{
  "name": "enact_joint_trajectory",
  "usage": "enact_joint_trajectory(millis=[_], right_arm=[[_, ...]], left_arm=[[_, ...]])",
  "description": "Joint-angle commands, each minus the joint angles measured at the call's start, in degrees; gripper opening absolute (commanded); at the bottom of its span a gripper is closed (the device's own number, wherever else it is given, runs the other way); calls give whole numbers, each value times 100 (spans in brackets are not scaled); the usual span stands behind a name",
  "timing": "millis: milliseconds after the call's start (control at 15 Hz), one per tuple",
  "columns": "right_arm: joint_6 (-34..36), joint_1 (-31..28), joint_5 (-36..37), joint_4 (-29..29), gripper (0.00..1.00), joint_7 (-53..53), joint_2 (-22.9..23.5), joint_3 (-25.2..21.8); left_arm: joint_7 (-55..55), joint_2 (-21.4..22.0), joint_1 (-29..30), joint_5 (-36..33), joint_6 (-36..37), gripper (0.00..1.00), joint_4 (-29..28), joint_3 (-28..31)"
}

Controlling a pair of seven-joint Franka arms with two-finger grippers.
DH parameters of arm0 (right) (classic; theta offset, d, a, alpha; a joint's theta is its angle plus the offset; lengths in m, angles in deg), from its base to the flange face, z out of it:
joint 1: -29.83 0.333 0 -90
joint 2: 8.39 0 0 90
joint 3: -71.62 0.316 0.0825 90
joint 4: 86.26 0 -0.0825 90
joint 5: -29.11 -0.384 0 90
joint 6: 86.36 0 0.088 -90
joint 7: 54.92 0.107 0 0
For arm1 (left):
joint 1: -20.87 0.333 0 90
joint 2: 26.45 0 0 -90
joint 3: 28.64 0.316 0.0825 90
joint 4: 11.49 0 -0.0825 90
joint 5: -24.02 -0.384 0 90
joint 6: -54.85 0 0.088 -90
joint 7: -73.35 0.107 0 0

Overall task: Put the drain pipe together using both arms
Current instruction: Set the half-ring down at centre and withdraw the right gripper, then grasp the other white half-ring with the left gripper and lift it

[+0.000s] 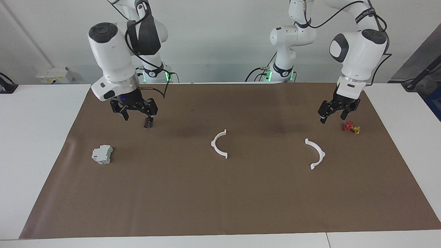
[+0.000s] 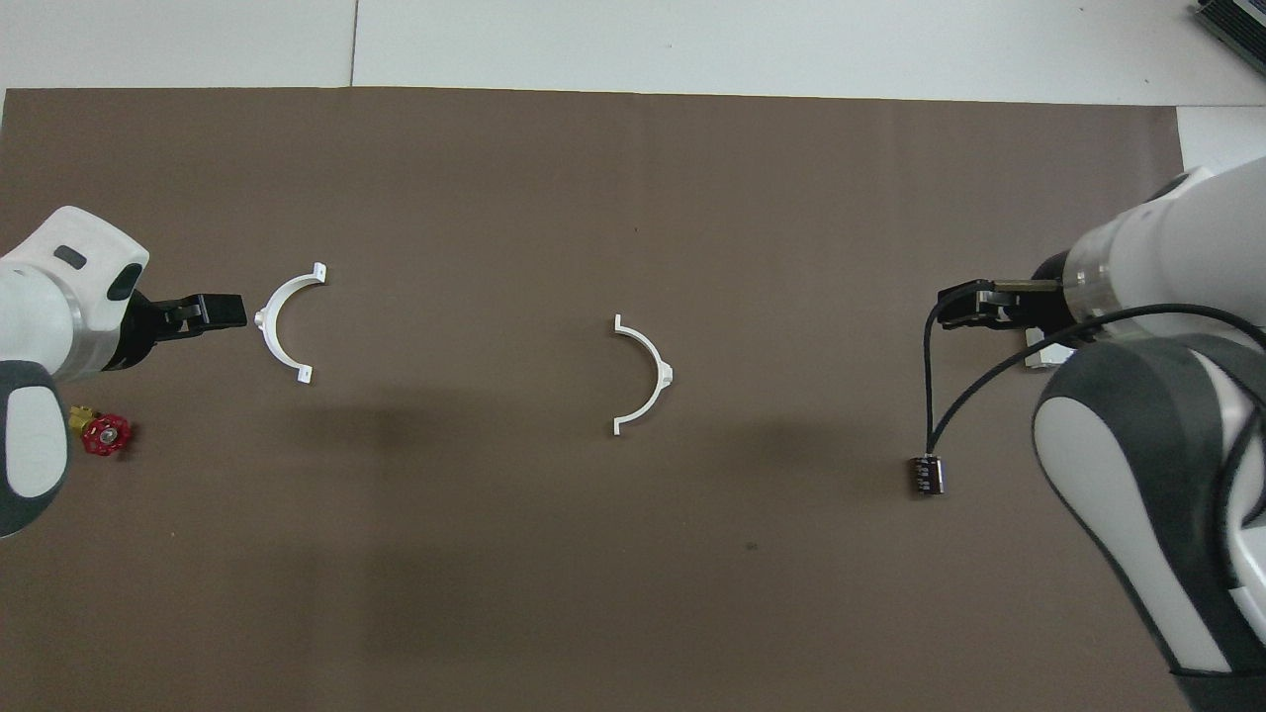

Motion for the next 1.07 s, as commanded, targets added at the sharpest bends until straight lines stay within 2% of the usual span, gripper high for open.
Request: enact_joint_trajectory(millis=[0, 401, 468, 669, 736, 1003], right_arm=[[604, -392, 72, 172, 100, -483, -144, 69], [1019, -1157, 107, 226, 100, -1345, -214, 16], [1071, -1149, 124, 296, 100, -1346, -197, 16], [1702, -1185, 72, 1348, 100, -1311, 232, 33], [1826, -1158, 80, 1534, 100, -1319, 303, 42], [1643, -1079, 116, 1449, 100, -1346, 296, 77]], left_arm=[[-373, -316, 43, 13, -583, 100, -116, -23], [-849, -957, 70, 13, -1103, 100, -161, -6], [-849, -1045, 70, 13, -1103, 100, -178, -6], [-814, -1204, 61, 13, -1418, 100, -494, -6], [-822, -1257, 52, 13, -1472, 100, -590, -6], [-954, -1354, 52, 13, -1507, 100, -591, -6]])
